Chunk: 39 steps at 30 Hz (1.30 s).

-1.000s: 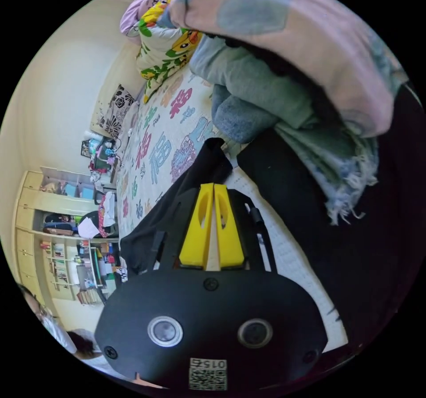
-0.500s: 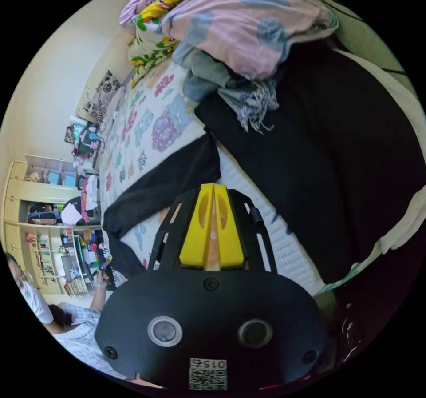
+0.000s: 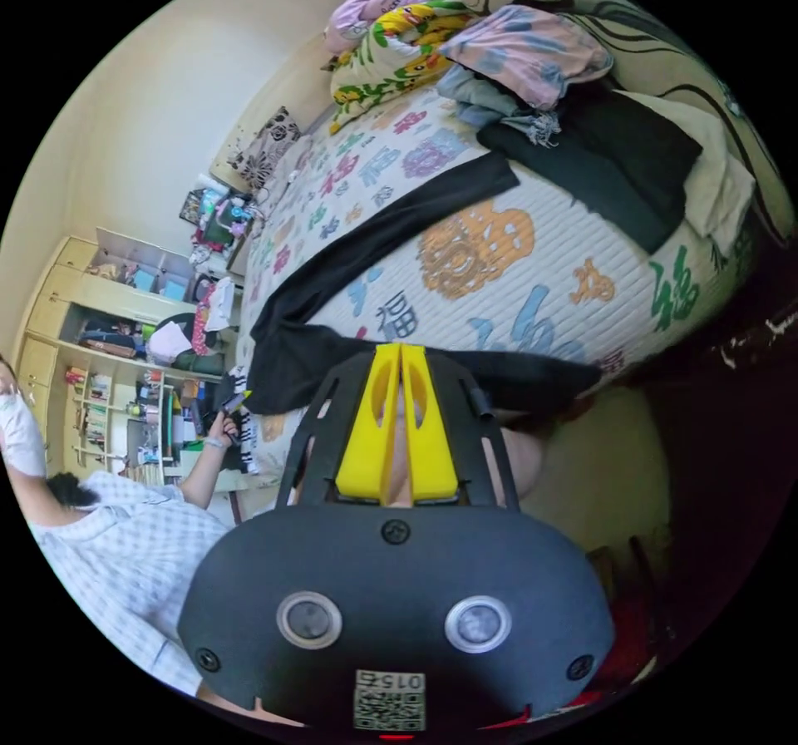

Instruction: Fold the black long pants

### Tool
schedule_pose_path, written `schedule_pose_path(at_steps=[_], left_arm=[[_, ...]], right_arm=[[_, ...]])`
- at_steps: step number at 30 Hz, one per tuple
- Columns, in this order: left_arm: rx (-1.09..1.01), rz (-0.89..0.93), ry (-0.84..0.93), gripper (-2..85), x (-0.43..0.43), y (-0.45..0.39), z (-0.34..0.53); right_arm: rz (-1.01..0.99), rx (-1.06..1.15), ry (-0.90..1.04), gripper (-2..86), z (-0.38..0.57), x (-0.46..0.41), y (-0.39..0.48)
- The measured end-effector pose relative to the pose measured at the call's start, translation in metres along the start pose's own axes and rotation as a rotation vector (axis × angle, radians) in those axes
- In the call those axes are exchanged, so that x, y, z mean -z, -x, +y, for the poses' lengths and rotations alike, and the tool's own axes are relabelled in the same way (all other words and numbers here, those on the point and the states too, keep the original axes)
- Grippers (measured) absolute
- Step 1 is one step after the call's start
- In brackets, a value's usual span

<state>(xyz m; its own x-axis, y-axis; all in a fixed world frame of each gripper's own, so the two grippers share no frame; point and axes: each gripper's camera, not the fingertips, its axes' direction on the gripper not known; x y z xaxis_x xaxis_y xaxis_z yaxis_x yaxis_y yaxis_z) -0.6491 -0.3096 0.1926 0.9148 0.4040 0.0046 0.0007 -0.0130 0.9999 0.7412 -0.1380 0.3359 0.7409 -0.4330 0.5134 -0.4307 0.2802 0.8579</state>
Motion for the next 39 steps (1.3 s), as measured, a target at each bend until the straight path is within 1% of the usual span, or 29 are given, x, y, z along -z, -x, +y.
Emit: schedule_pose_path(at_steps=[2, 5, 9, 12, 14, 15, 17, 20, 25, 28, 29, 30, 32, 33, 34, 35, 37, 39], left_arm=[[-0.001, 0.007, -0.034, 2.0, 0.029, 0.010, 0.021], [-0.023, 0.012, -0.046, 2.0, 0.054, 0.023, 0.055], [-0.031, 0.020, -0.005, 3.2, 0.052, 0.041, 0.085], [-0.044, 0.049, -0.121, 6.8, 0.078, 0.045, 0.090], [-0.066, 0.063, -0.195, 8.0, 0.097, 0.041, 0.071], [-0.072, 0.065, -0.204, 8.3, 0.099, 0.040, 0.062], [-0.083, 0.093, -0.189, 10.5, 0.091, 0.035, 0.016], [-0.060, 0.067, -0.145, 13.3, 0.061, 0.027, -0.045], [-0.072, 0.058, 0.009, 13.8, -0.011, 0.007, -0.123], [-0.054, 0.040, 0.157, 13.5, -0.070, 0.004, -0.150], [-0.062, 0.026, 0.215, 13.0, -0.091, 0.000, -0.156], [-0.069, -0.001, 0.227, 12.6, -0.096, -0.002, -0.159], [-0.143, -0.076, 0.279, 8.7, -0.110, -0.012, -0.167], [-0.178, -0.074, 0.280, 6.9, -0.110, -0.015, -0.168], [-0.208, -0.045, 0.238, 3.4, -0.101, -0.016, -0.169], [-0.206, 0.003, 0.191, 2.7, -0.088, -0.014, -0.172], [-0.204, 0.045, 0.127, 1.9, -0.065, -0.010, -0.176], [-0.216, -0.004, 0.073, 1.5, -0.043, -0.010, -0.179]], right_arm=[[-0.042, 0.039, -0.005, -0.3, 0.036, -0.017, 0.030], [-0.019, 0.127, 0.059, 0.0, 0.066, -0.054, 0.075], [-0.036, 0.269, 0.153, 1.4, 0.097, -0.121, 0.139], [-0.049, 0.423, 0.254, 3.8, 0.125, -0.196, 0.204], [-0.002, 0.596, 0.363, 5.7, 0.155, -0.270, 0.264], [0.016, 0.638, 0.394, 6.0, 0.164, -0.289, 0.279], [0.069, 0.808, 0.529, 7.5, 0.202, -0.366, 0.332], [0.153, 0.960, 0.651, 9.3, 0.243, -0.442, 0.381], [0.328, 1.110, 0.696, 9.1, 0.292, -0.516, 0.410], [0.462, 1.116, 0.783, 7.1, 0.311, -0.556, 0.398], [0.437, 1.110, 0.765, 6.8, 0.313, -0.560, 0.396], [0.426, 1.106, 0.759, 6.6, 0.314, -0.560, 0.395], [0.410, 1.102, 0.778, 4.0, 0.313, -0.567, 0.396], [0.415, 1.107, 0.765, 2.5, 0.312, -0.567, 0.397], [0.384, 1.115, 0.761, 0.7, 0.310, -0.566, 0.400], [0.361, 1.112, 0.755, 0.1, 0.308, -0.566, 0.402], [0.313, 1.094, 0.742, -0.3, 0.305, -0.563, 0.406], [0.234, 1.092, 0.733, -0.5, 0.305, -0.558, 0.415]])
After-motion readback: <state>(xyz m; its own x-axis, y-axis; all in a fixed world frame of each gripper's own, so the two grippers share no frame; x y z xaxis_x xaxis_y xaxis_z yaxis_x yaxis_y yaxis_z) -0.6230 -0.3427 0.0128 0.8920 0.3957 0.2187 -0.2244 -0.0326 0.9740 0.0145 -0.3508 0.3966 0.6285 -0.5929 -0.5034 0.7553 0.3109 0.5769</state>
